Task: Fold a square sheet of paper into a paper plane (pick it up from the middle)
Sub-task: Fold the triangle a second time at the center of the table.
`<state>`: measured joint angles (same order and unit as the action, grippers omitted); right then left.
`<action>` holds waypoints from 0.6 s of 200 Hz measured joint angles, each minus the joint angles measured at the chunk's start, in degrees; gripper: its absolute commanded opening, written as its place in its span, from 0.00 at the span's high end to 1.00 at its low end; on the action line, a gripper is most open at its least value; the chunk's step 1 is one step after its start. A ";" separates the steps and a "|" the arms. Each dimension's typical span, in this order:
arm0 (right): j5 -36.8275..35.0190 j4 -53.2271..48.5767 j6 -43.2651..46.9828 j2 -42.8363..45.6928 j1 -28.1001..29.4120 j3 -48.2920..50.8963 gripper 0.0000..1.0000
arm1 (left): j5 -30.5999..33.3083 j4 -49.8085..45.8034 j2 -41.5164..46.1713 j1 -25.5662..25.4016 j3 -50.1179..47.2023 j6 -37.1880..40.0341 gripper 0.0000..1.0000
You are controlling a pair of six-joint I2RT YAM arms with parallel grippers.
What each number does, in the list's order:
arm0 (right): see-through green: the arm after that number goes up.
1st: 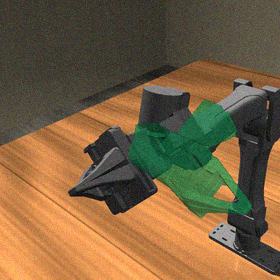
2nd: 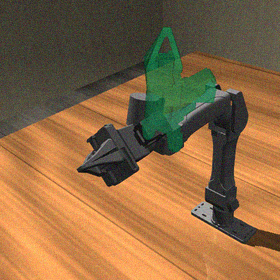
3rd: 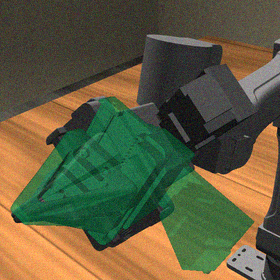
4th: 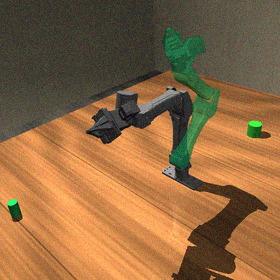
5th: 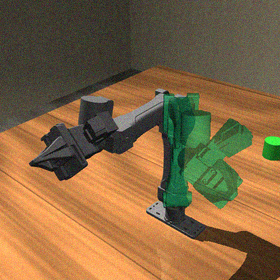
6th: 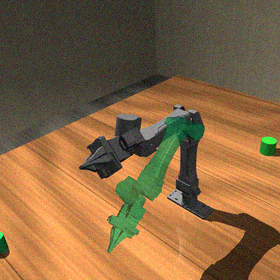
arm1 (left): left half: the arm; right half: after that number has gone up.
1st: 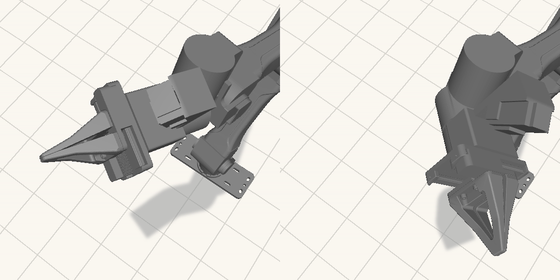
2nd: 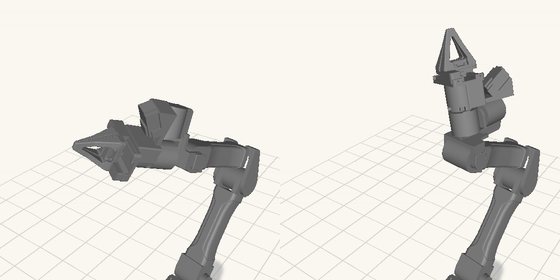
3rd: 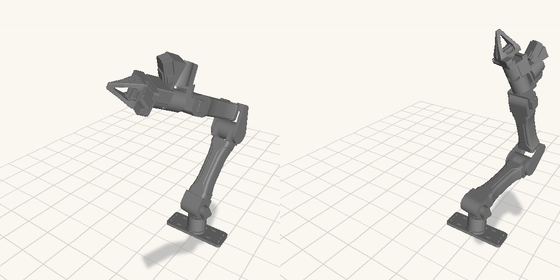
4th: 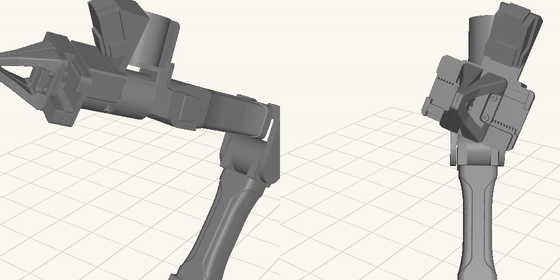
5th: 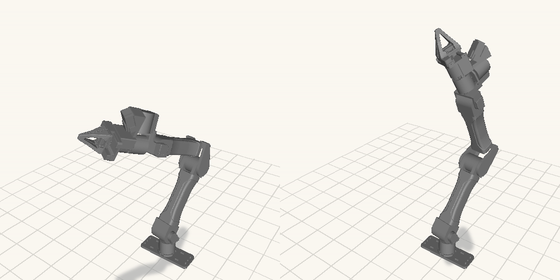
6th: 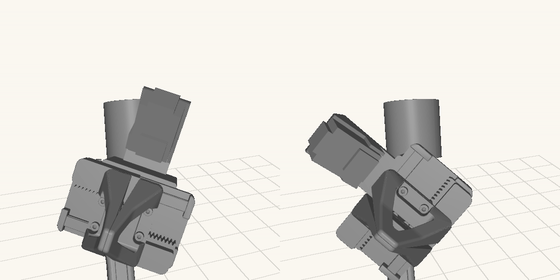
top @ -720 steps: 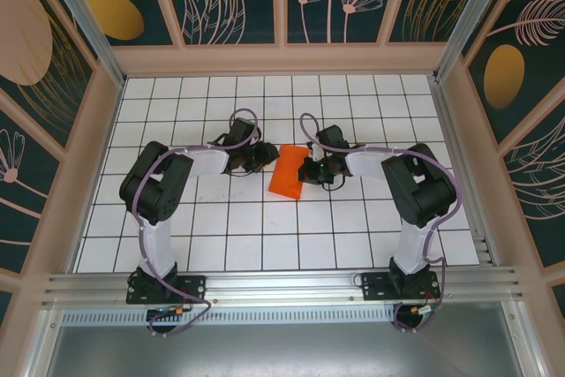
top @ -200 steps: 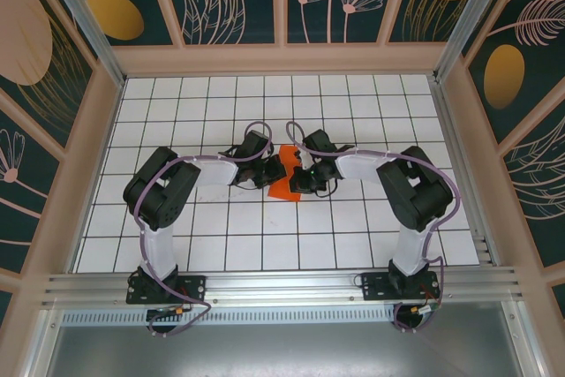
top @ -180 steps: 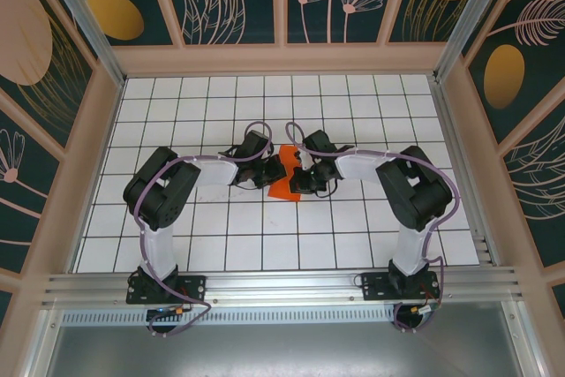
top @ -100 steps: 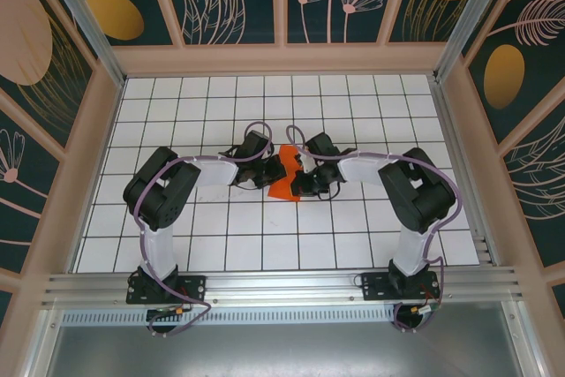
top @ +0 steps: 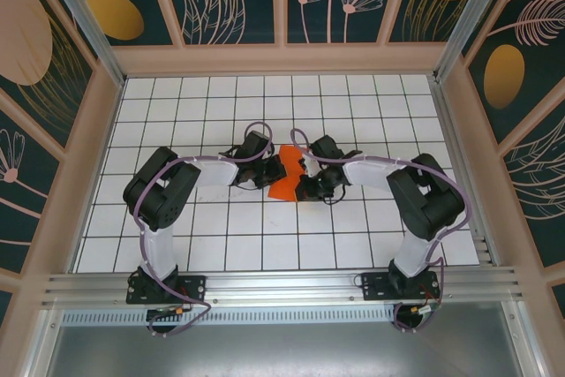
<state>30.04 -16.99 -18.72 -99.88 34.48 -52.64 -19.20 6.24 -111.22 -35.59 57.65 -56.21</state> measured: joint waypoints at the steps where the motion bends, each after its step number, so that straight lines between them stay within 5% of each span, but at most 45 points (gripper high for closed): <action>1: 0.00 -0.07 -0.07 0.09 -0.02 -0.02 0.98 | -0.02 0.00 0.00 0.00 0.00 0.00 0.95; 120: -0.24 0.90 -1.73 -6.47 0.13 -6.25 0.99 | 0.00 -0.02 0.02 0.00 0.00 -0.04 0.95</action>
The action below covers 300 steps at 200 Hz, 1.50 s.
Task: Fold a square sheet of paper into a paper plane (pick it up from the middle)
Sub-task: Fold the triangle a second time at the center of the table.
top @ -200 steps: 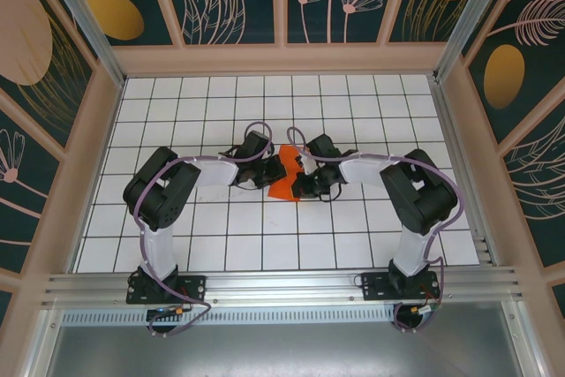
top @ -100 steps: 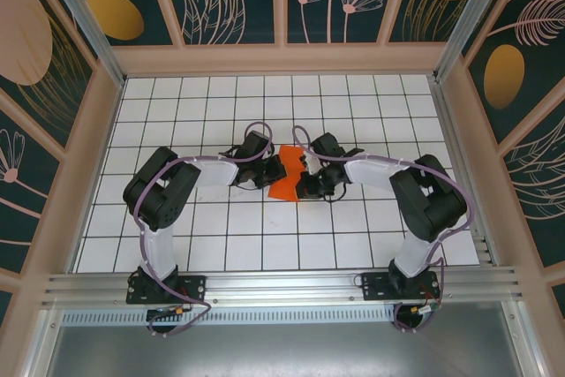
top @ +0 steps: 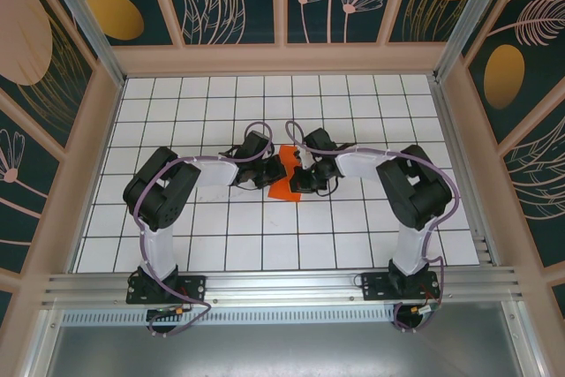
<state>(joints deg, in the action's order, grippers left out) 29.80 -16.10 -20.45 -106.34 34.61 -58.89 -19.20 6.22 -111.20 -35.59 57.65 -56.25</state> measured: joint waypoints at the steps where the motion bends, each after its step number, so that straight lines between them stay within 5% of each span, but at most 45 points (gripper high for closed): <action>1: 0.00 0.02 0.00 0.00 0.00 0.11 0.99 | 0.00 0.02 0.00 0.00 0.00 0.00 0.95; 82: 0.72 3.78 -0.04 8.22 0.00 11.82 0.99 | 0.02 0.74 0.04 0.00 -0.50 -0.83 0.96; 197: -0.57 2.60 -2.21 2.10 -0.70 -0.61 1.00 | 0.00 0.74 0.09 0.00 -0.48 -0.83 0.95; 253: -1.16 3.41 -2.38 -0.90 -0.72 0.13 1.00 | 0.02 0.74 0.09 0.00 -0.48 -0.85 0.96; 300: 0.04 5.75 -0.55 4.83 -0.74 8.15 1.00 | 0.02 0.74 0.09 0.00 -0.48 -0.98 0.95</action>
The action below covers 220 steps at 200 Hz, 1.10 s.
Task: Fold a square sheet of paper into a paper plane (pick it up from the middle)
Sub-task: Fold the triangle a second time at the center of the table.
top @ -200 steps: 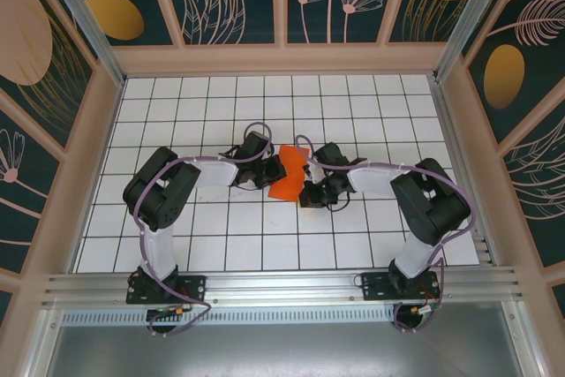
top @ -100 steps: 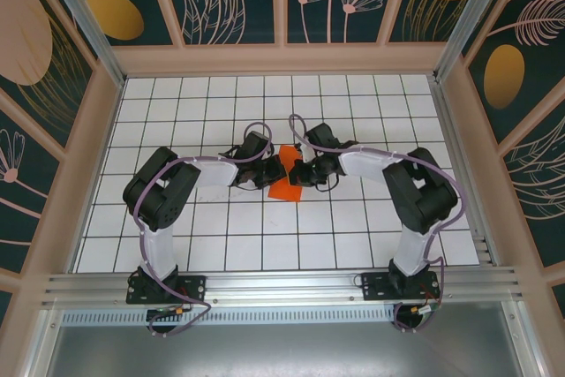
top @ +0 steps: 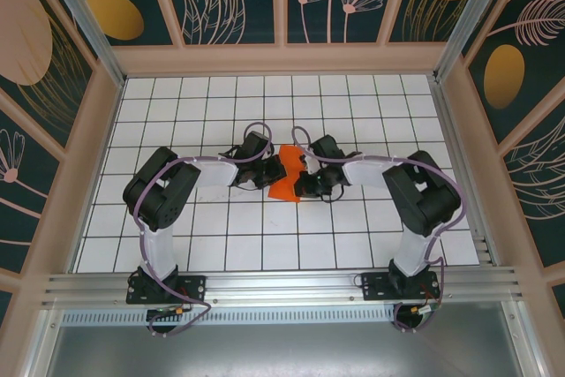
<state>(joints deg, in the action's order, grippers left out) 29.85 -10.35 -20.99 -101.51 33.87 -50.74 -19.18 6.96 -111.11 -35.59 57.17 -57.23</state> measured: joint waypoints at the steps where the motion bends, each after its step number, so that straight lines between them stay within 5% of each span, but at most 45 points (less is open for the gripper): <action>1: 0.02 -0.09 0.02 0.09 0.00 0.09 1.00 | 0.00 0.00 0.00 0.00 0.00 0.00 0.95; 48: -0.66 -5.27 -0.85 4.61 -1.51 0.59 0.89 | 0.09 -0.72 0.09 -0.07 0.66 1.25 0.83; 73: -1.77 -1.86 -4.83 6.91 -5.97 0.31 0.75 | -0.13 -1.66 0.09 -0.22 1.86 2.95 0.73; 113: -2.29 2.51 -7.02 6.47 -8.70 -0.57 0.69 | -0.20 -1.66 2.40 -0.20 1.99 3.96 0.58; 161: 0.94 4.79 -6.82 2.10 -8.68 -2.71 0.62 | 1.92 -0.76 7.98 -0.20 -0.44 3.13 0.56; 197: 3.69 5.05 -6.08 -0.63 -8.22 -3.78 0.63 | 2.12 -0.37 8.28 -0.20 -4.61 1.66 0.56; 220: 4.79 5.14 -5.33 -2.19 -7.54 -4.52 0.79 | 1.79 0.11 8.28 -0.20 -5.57 1.01 0.56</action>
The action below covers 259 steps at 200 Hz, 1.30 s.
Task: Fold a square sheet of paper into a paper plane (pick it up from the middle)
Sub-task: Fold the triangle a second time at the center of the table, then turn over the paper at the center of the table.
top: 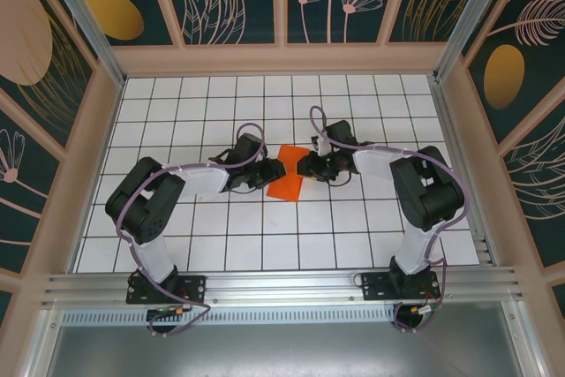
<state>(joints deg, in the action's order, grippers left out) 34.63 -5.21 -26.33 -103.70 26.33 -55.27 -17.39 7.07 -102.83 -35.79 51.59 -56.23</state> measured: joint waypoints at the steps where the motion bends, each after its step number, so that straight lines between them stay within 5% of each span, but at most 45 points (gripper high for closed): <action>1: 0.09 0.02 -0.24 -0.09 0.04 -0.02 0.80 | -0.04 0.02 0.00 0.00 -0.02 -0.02 0.56; 26: 0.02 0.35 -0.17 -1.16 0.13 -0.20 0.92 | -0.35 1.31 -0.02 0.00 -0.63 -0.87 0.56; 145: -0.72 2.51 -2.36 -1.25 -1.38 1.33 0.92 | -4.63 6.27 -2.89 0.00 -0.85 -1.51 0.55; 259: -0.72 2.89 -2.78 -1.25 -1.92 1.81 0.89 | -6.49 9.53 -5.14 0.00 1.03 -1.03 0.75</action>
<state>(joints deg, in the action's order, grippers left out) 33.91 -2.33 -29.10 -104.95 24.40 -53.45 -23.88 16.60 -107.96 -35.79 52.62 -57.25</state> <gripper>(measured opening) 0.091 0.284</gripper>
